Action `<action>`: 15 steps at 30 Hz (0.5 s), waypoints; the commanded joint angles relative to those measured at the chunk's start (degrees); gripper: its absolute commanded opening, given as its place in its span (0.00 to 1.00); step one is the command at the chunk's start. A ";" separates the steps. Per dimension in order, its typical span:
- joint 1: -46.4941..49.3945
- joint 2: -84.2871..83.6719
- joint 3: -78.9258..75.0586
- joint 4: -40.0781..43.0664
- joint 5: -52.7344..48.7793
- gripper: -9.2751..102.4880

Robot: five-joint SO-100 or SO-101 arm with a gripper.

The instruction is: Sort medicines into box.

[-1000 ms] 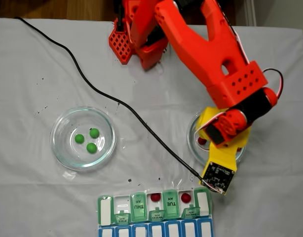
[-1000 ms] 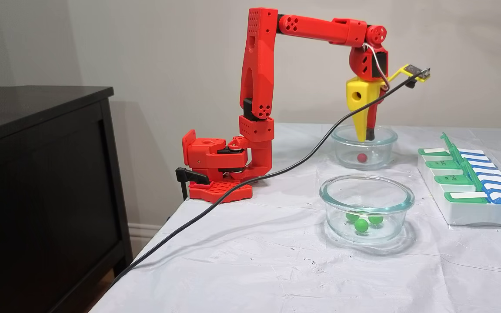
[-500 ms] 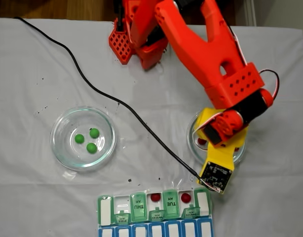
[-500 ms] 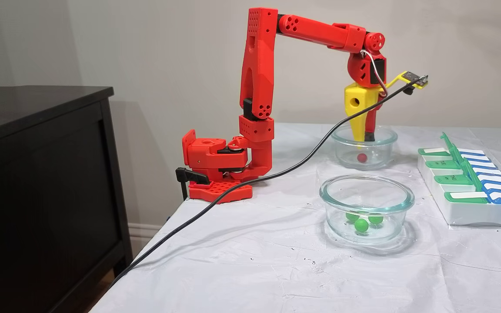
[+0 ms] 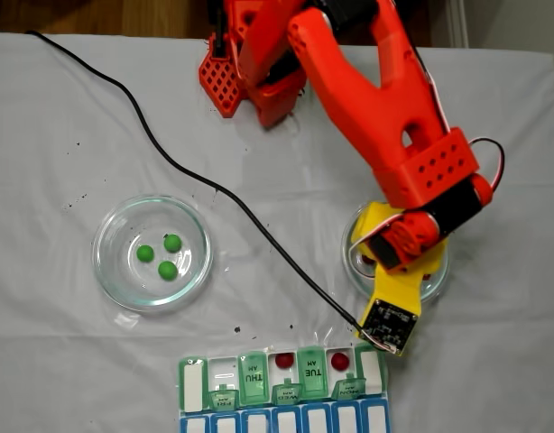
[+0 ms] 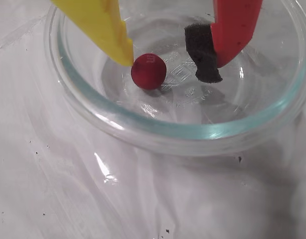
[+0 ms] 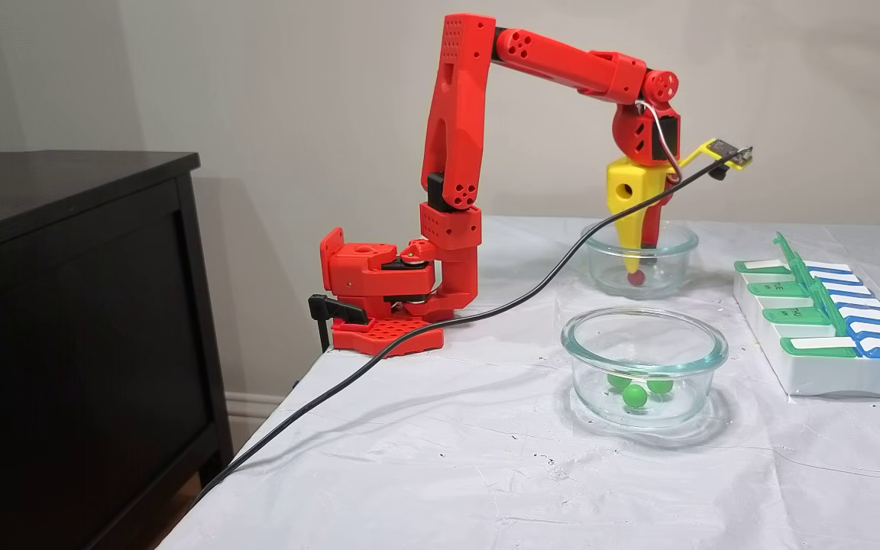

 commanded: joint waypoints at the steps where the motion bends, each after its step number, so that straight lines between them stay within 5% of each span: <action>1: 0.18 1.23 -1.67 -0.79 -0.09 0.28; 15: -0.09 -0.97 -0.88 -1.49 0.44 0.26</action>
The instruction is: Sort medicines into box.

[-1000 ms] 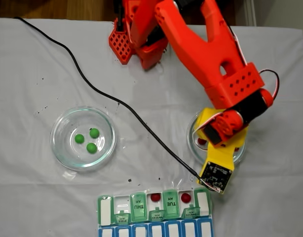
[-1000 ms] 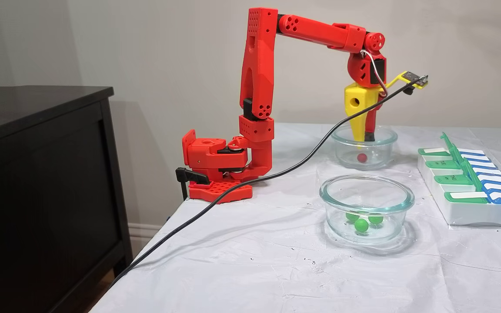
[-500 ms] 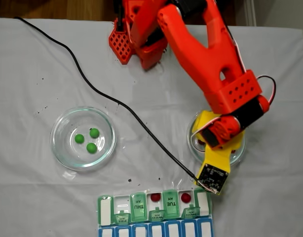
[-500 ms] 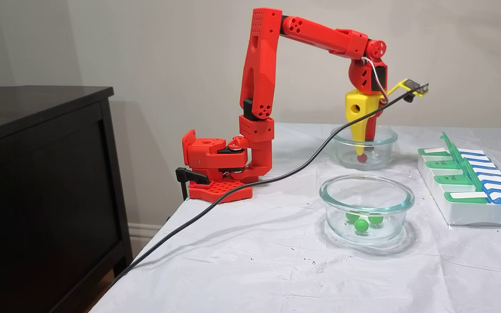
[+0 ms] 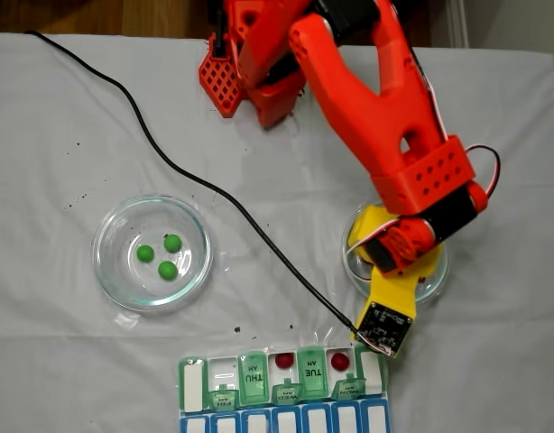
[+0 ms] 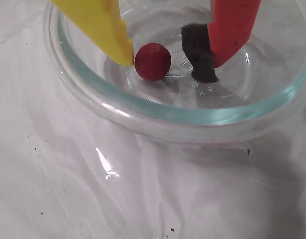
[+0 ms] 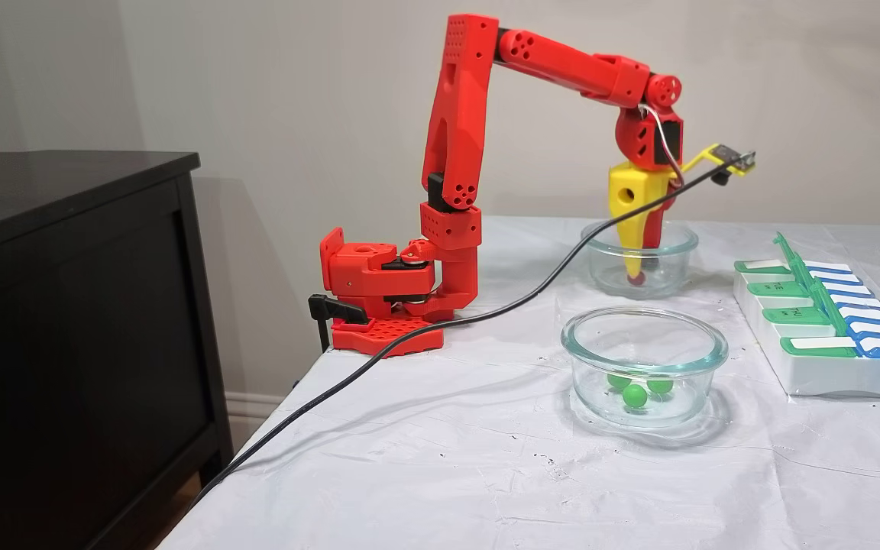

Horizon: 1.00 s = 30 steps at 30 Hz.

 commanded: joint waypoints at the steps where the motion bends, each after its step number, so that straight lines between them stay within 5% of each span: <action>1: -0.26 1.23 -0.70 -0.62 0.44 0.26; 30: -0.97 1.49 2.37 -4.04 2.29 0.09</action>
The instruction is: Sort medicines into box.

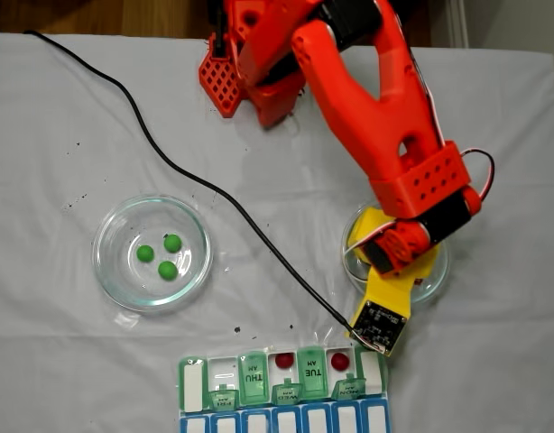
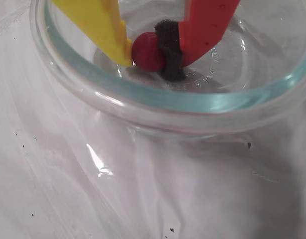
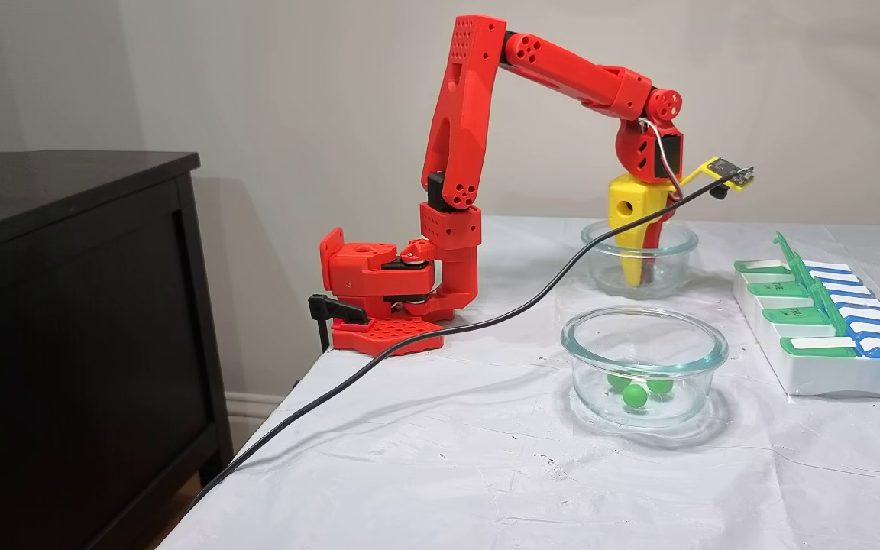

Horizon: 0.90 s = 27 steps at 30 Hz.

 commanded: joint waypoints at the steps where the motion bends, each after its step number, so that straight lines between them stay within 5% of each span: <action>1: -0.62 3.96 0.09 -0.09 0.35 0.08; 13: 8.88 31.99 -0.53 -2.55 4.75 0.08; 27: 36.47 33.40 -2.72 2.46 11.51 0.08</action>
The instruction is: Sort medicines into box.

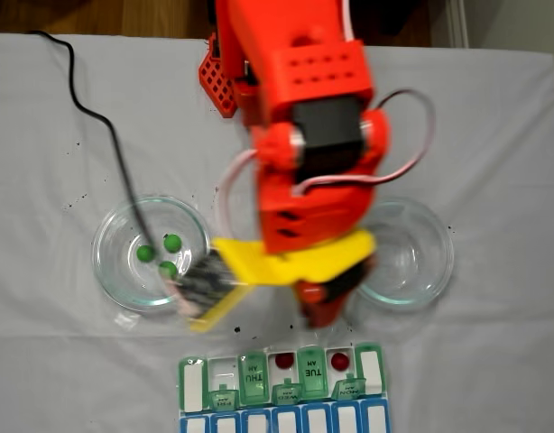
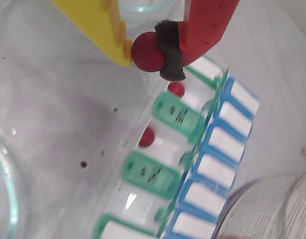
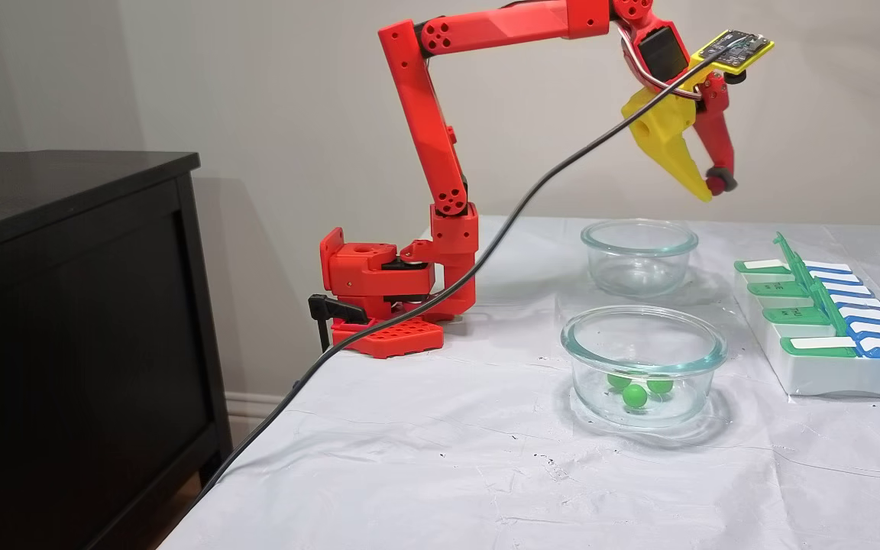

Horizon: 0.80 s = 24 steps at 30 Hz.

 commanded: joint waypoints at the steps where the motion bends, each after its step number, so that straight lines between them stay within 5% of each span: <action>1: 6.94 2.20 -2.90 -1.32 1.49 0.08; 24: 9.84 -28.83 -21.88 -5.98 0.09 0.08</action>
